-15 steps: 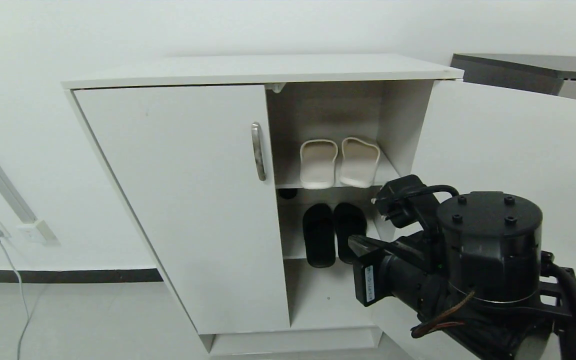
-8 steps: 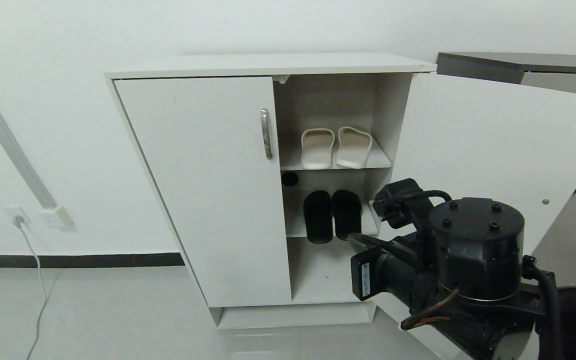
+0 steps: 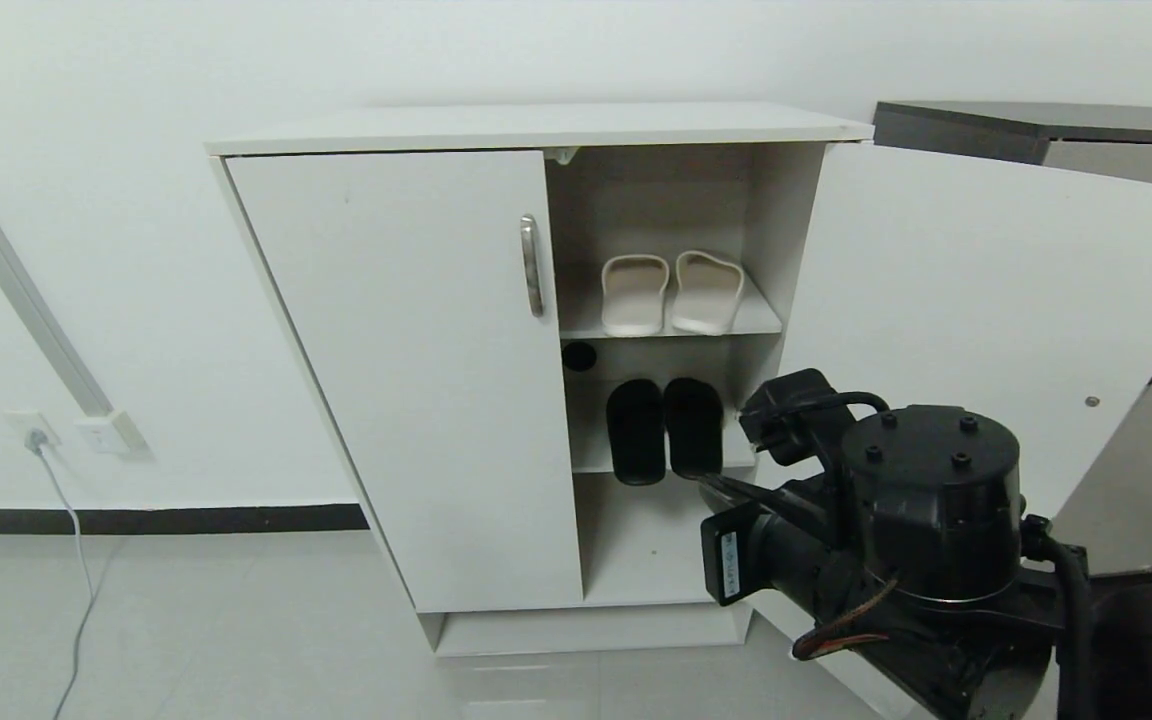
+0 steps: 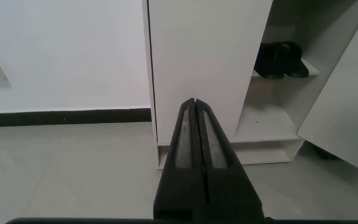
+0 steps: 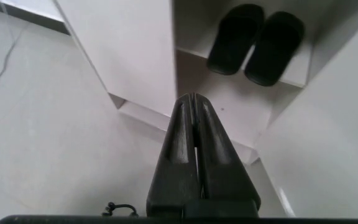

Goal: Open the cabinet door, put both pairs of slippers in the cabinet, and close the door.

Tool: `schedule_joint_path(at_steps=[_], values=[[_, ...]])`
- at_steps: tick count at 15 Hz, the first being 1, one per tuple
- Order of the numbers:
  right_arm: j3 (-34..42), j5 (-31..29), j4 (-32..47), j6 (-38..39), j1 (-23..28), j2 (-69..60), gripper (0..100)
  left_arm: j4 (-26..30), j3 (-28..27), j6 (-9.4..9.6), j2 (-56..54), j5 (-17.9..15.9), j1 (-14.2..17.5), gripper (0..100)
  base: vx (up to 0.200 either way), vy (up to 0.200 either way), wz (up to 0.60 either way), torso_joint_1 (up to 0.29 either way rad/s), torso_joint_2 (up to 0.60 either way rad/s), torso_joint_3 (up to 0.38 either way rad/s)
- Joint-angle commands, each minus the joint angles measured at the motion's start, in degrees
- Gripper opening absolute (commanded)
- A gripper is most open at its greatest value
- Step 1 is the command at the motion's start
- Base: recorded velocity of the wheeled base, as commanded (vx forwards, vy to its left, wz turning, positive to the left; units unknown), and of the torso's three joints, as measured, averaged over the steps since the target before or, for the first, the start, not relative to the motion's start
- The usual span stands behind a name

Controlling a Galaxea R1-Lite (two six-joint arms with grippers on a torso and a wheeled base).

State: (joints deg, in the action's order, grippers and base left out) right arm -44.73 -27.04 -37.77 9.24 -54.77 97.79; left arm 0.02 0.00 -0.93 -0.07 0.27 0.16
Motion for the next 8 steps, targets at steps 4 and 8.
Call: schedule_joint_path(at_steps=[4, 8], values=[[-0.1, -0.1, 0.0, -0.1, -0.1, 0.4, 0, 0.0, 0.0, -0.04, 0.1, 0.0, 0.0, 0, 0.000, 0.000, 0.00, 0.000, 0.00, 0.000], [0.2, -0.4, 0.0, -1.2, -0.1, 0.4, 0, 0.1, -0.1, 0.05, 0.1, 0.0, 0.0, 0, 0.000, 0.000, 0.00, 0.007, -0.18, -0.266]])
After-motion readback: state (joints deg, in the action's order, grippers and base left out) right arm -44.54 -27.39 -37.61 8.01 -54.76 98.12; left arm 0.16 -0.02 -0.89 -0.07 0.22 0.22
